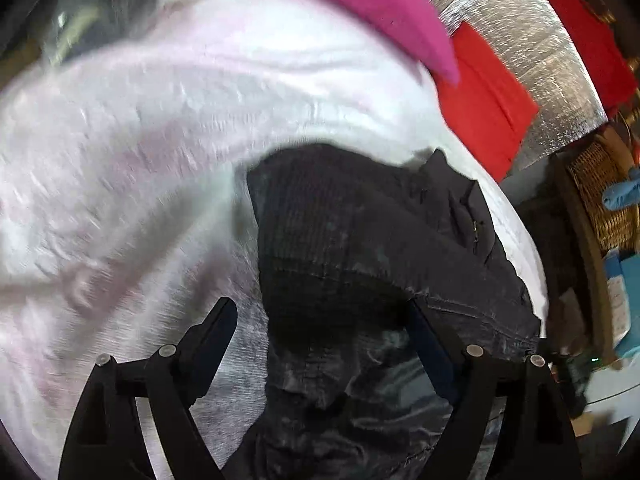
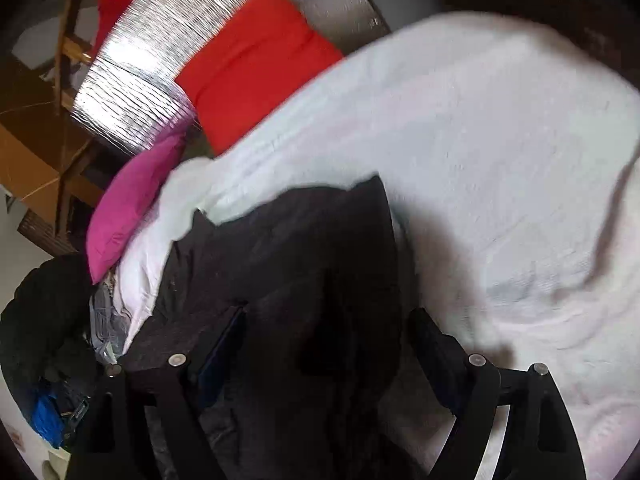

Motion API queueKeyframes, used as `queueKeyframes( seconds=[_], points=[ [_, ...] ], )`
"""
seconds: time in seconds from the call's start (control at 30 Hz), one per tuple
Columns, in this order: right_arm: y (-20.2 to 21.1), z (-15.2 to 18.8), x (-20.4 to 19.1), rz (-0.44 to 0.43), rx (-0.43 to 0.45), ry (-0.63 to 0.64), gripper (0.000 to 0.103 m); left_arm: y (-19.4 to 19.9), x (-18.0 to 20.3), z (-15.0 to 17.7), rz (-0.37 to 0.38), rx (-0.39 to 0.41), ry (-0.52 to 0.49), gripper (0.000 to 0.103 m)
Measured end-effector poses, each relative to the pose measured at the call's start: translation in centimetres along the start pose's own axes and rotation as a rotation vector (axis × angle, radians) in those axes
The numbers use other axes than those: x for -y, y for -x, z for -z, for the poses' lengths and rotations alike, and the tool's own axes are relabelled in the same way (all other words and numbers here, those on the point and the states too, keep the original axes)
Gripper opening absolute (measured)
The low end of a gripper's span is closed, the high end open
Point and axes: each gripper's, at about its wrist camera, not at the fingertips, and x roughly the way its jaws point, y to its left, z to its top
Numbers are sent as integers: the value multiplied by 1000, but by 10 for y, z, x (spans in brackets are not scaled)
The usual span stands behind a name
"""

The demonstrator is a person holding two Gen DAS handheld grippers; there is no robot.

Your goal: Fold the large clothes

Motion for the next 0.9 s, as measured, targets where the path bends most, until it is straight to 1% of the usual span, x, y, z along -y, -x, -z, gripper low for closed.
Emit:
queueKeyframes(
  seconds=[0.03,0.07,0.1,0.13,0.17,0.2,0.23,0.27,0.3,0.33,0.37,0.4,0.47,0.5,0.57,0.63,0.67,0.73,0.77,0.83,0.87,0.9],
  points=[
    [-5,1,-2,-6,-4,7,85,-4,-1,0,22,-12,5,86],
    [-7,1,-5,-1,6,28,82,-4,0,-1,29,-10,4,86],
    [-6,1,-7,-1,9,43,76,-4,4,0,34,-3,1,84],
    [-7,2,-10,-12,4,59,57,-6,6,-1,43,3,-1,79],
    [-6,4,-11,-9,-1,69,46,-7,7,-2,61,3,-6,59],
    [-7,4,-14,8,3,83,41,-9,9,-3,60,-5,-9,56],
    [-6,5,-17,13,11,95,38,-7,11,-3,45,3,-13,53],
    [-3,6,-19,22,22,107,32,-6,14,-2,32,15,-28,46],
    [-2,6,-21,29,31,113,31,-6,18,0,13,25,-49,39],
    [1,6,-25,35,45,120,28,-5,24,0,0,37,-65,36],
    [3,7,-30,40,59,129,26,-5,29,-1,-3,47,-76,29],
    [8,7,-35,47,79,143,25,1,33,0,3,65,-95,24],
    [17,8,-44,51,115,167,24,10,39,-2,27,94,-104,21],
    [22,8,-48,50,136,178,24,14,40,-2,40,105,-102,21],
    [33,11,-53,46,168,195,24,16,38,-1,37,112,-100,21],
    [30,13,-52,59,162,207,24,3,32,0,2,87,-91,21],
    [24,14,-49,73,147,208,24,-3,32,1,-11,76,-87,24],
    [9,17,-40,97,94,199,24,-14,31,2,-50,53,-87,32],
    [5,17,-37,98,72,195,28,-16,33,3,-71,48,-87,39],
    [9,14,-35,70,58,167,30,-12,37,2,-82,44,-79,46],
    [11,13,-33,51,41,152,35,-8,36,4,-77,35,-77,57],
    [15,10,-31,26,22,131,44,-4,33,5,-70,29,-73,67]
  ],
)
